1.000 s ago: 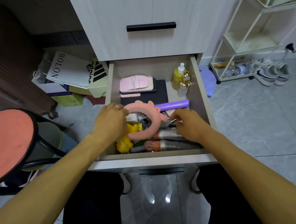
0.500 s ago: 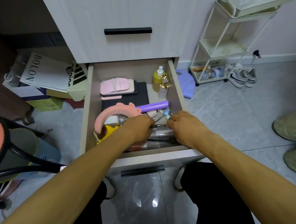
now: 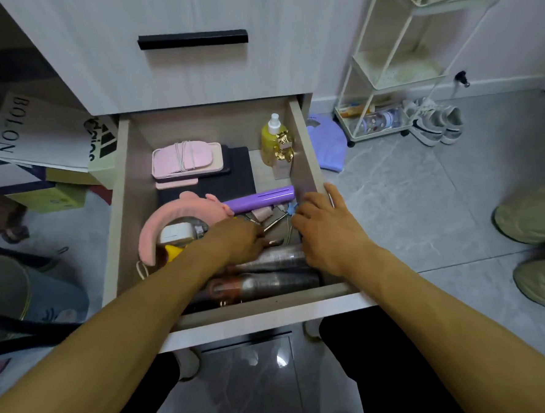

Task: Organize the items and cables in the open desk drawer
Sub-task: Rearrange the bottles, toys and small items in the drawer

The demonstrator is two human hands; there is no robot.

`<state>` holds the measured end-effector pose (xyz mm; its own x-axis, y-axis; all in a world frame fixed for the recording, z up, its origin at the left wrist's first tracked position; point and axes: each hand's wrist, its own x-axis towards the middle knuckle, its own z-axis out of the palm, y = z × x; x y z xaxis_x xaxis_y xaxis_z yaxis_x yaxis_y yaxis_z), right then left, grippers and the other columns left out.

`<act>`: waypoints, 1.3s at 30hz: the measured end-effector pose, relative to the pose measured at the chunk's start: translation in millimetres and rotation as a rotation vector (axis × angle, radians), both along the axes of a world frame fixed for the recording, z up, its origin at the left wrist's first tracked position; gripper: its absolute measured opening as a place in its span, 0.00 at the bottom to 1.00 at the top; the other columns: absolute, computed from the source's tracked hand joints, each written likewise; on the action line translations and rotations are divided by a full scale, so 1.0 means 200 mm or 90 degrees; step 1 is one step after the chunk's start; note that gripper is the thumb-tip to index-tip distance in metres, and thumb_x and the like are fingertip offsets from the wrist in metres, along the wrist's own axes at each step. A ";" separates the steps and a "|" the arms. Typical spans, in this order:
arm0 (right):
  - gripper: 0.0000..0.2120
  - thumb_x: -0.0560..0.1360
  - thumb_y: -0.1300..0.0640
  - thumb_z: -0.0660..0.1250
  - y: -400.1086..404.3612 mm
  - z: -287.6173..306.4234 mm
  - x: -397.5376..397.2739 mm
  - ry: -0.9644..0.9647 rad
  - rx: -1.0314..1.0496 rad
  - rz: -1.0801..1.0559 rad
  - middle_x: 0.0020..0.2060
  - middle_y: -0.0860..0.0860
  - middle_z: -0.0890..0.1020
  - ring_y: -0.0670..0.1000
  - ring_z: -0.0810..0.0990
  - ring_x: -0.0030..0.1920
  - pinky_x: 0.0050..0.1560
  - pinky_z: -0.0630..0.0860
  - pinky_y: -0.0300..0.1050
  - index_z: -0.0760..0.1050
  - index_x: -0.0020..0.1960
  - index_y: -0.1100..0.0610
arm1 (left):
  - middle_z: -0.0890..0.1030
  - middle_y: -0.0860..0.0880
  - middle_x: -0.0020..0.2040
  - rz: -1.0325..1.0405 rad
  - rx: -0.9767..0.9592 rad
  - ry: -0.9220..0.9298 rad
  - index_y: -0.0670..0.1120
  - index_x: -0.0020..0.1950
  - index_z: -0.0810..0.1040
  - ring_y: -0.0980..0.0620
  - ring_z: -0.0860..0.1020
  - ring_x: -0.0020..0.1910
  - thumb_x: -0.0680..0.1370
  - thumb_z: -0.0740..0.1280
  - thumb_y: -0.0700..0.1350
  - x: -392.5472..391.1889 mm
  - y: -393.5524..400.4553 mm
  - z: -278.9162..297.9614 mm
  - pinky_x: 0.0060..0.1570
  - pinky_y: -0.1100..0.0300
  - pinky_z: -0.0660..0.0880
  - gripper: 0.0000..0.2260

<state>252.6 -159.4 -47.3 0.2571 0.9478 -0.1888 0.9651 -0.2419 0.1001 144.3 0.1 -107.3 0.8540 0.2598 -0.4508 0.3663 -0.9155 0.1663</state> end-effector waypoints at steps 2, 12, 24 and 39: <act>0.17 0.72 0.54 0.65 0.00 -0.02 0.00 0.022 0.045 -0.008 0.61 0.51 0.77 0.55 0.65 0.70 0.75 0.45 0.62 0.77 0.60 0.53 | 0.80 0.42 0.59 0.060 -0.015 -0.031 0.47 0.65 0.76 0.43 0.77 0.56 0.82 0.59 0.52 0.07 0.02 -0.01 0.50 0.55 0.72 0.16; 0.08 0.64 0.59 0.71 0.01 -0.08 0.04 0.105 0.224 -0.012 0.45 0.50 0.81 0.56 0.78 0.55 0.71 0.60 0.64 0.81 0.43 0.53 | 0.81 0.43 0.52 0.136 0.108 -0.179 0.45 0.60 0.74 0.42 0.80 0.48 0.83 0.57 0.52 0.20 0.05 -0.16 0.43 0.52 0.73 0.14; 0.07 0.66 0.60 0.70 0.00 -0.10 0.04 0.152 0.230 -0.041 0.43 0.50 0.80 0.55 0.76 0.54 0.60 0.72 0.59 0.81 0.44 0.54 | 0.82 0.46 0.49 0.081 0.161 -0.114 0.47 0.54 0.77 0.45 0.81 0.46 0.79 0.63 0.43 0.18 -0.02 -0.13 0.42 0.55 0.72 0.06; 0.06 0.68 0.60 0.68 -0.01 -0.09 0.03 0.172 0.195 -0.061 0.39 0.48 0.82 0.54 0.76 0.53 0.60 0.72 0.58 0.81 0.43 0.53 | 0.72 0.45 0.64 0.011 -0.006 -0.077 0.54 0.66 0.74 0.44 0.78 0.50 0.77 0.65 0.45 0.19 0.03 -0.16 0.49 0.52 0.77 0.17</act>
<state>259.2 -160.6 -64.3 0.3272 0.9446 0.0260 0.9184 -0.3114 -0.2440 181.9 6.4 -139.5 0.8975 0.2713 -0.3478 0.3590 -0.9073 0.2187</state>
